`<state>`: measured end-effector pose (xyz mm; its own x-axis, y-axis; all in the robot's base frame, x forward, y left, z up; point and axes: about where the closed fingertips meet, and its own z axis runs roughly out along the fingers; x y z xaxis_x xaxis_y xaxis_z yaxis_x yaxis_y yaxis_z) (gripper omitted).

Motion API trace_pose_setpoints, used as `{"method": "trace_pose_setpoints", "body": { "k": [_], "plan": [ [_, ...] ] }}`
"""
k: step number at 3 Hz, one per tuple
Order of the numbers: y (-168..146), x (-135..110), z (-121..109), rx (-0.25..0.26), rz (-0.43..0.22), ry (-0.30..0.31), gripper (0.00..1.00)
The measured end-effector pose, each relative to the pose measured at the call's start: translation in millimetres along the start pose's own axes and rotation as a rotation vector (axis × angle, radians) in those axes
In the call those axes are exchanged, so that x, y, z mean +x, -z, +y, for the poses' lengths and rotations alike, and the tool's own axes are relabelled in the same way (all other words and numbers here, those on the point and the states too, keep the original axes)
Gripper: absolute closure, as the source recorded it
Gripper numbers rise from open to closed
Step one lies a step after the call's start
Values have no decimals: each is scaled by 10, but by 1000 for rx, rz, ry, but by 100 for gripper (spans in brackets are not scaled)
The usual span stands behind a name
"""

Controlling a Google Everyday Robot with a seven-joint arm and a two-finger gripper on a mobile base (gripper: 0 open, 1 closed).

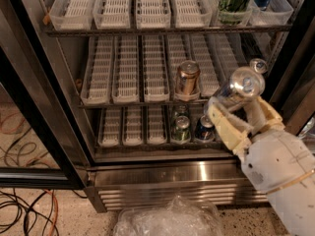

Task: Pick redbull can from top shelf of fridge

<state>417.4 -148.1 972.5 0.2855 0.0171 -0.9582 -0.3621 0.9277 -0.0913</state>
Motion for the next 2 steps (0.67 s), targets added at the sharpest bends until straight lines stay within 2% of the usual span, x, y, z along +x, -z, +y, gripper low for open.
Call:
{"method": "trace_pose_setpoints", "body": {
  "k": [1, 2],
  "plan": [
    [191, 224, 320, -93, 59, 5, 100],
    [322, 381, 483, -197, 142, 19, 100]
  ]
}}
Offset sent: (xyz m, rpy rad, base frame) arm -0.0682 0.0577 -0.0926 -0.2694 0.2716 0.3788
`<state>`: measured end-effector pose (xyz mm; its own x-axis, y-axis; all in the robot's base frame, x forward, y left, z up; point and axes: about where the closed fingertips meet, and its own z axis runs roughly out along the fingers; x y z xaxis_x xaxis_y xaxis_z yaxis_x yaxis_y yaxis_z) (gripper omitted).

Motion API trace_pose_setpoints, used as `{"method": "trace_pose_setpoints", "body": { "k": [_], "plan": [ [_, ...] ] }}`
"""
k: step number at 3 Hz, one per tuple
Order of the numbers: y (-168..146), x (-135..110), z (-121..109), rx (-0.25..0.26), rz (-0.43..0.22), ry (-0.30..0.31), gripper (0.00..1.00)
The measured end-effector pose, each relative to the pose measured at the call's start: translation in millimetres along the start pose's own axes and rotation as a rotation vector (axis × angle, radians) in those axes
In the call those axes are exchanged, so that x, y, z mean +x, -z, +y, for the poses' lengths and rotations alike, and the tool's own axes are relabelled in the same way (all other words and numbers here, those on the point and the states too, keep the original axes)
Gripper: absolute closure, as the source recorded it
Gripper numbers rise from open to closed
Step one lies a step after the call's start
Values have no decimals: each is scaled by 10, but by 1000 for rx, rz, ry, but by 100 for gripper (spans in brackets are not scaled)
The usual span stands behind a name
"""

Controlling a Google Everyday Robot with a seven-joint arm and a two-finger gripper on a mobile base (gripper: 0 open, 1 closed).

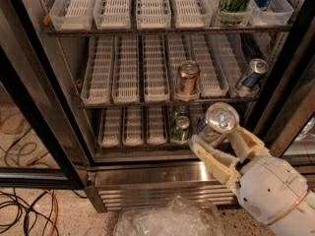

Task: Pick redbull can from top shelf of fridge

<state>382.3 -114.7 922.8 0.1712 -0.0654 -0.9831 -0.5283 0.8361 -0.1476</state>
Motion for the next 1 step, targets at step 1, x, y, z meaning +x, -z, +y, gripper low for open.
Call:
{"method": "trace_pose_setpoints", "body": {
  "k": [1],
  "plan": [
    [1, 110, 199, -75, 43, 1, 100]
  ]
}}
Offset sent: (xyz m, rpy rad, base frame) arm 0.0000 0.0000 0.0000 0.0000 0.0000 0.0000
